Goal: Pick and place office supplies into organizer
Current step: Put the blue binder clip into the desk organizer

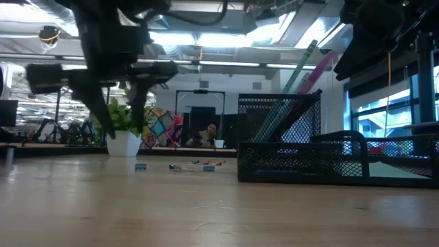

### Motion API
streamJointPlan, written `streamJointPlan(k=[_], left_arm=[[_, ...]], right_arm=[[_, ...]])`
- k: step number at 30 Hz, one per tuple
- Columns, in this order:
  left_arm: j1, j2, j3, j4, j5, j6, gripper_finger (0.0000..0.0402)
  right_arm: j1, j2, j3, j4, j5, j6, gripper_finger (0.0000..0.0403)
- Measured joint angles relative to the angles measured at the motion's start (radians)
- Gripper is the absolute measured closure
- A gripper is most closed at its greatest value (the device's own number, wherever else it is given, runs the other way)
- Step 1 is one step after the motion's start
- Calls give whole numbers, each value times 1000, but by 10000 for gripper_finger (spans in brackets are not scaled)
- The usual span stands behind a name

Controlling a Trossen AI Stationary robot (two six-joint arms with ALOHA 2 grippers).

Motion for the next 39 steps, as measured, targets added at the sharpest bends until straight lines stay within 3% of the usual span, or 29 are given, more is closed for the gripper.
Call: streamJointPlan(k=[9,16,26,39], left_arm=[[89,1,0,37,99,200,240],[128,69,0,71,138,269,240],[136,172,6,87,160,306,252],[136,179,3,89,172,313,265]], right_arm=[[0,0,0,-1,0,-3,134],[0,0,0,-1,0,-20,134],[0,0,0,-2,0,-28,134],[0,0,0,-2,0,-30,134]])
